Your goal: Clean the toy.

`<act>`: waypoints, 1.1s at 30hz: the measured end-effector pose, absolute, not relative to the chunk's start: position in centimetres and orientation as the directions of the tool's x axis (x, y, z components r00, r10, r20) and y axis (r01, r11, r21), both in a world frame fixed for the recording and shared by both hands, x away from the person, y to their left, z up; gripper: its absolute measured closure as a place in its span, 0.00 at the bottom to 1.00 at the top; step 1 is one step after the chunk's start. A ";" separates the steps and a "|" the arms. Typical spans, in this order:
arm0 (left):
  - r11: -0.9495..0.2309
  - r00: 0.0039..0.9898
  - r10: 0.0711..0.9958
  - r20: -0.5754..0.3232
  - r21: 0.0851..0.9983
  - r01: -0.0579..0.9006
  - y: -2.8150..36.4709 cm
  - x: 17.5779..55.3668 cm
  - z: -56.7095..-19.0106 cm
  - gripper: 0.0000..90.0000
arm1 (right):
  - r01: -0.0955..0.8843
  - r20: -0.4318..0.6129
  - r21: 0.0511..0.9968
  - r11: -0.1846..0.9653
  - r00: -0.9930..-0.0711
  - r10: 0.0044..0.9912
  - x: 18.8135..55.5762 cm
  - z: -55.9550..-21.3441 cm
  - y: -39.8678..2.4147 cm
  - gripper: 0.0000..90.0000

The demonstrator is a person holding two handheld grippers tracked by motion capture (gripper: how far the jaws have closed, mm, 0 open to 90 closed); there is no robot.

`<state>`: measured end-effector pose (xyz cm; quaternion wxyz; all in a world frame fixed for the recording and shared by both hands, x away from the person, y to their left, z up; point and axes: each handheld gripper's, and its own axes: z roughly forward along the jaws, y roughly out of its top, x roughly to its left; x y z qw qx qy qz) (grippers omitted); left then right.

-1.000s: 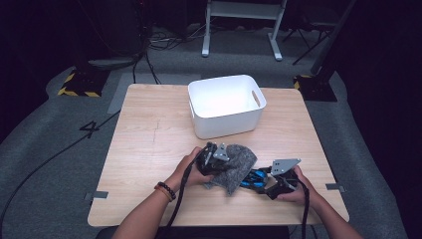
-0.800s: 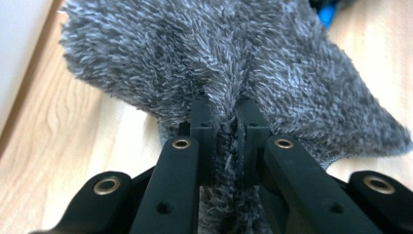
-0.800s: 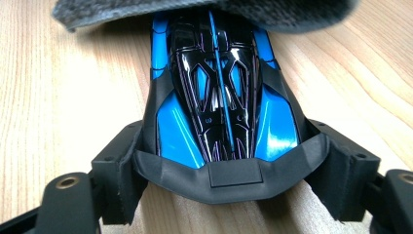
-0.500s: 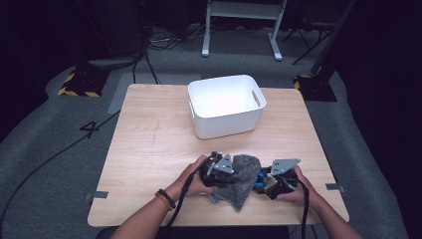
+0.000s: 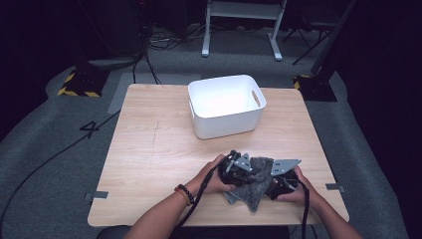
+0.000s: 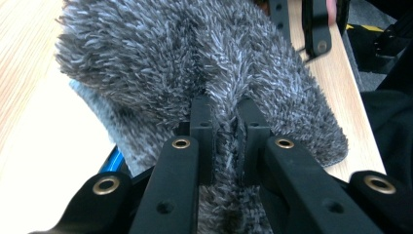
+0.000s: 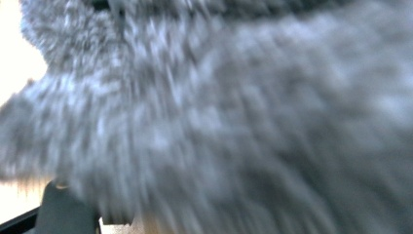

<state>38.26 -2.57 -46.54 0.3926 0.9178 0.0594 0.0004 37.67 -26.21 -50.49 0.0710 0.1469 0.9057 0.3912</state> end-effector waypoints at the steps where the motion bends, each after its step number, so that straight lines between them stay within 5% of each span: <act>1: -0.687 0.993 0.112 -0.045 0.718 0.110 -2.2 38.3 -46.5 0.91 | 0.211 -0.014 0.729 0.651 -0.947 0.322 37.7 -50.5 -26.2 0.27; 18: -0.718 0.944 0.329 0.002 0.649 0.249 5.2 40.0 -47.7 0.90 | 0.209 -0.013 0.732 0.649 -0.948 0.319 37.7 -50.5 -26.2 0.27; 23: -0.658 0.920 0.392 -0.013 0.696 0.289 5.7 41.3 -47.9 0.90 | 0.211 -0.011 0.732 0.648 -0.947 0.321 37.7 -50.5 -26.2 0.27; 33: -0.638 0.972 0.236 -0.010 0.753 0.163 -1.5 40.6 -45.7 0.89 | 0.209 -0.010 0.733 0.647 -0.948 0.318 37.7 -50.5 -26.2 0.27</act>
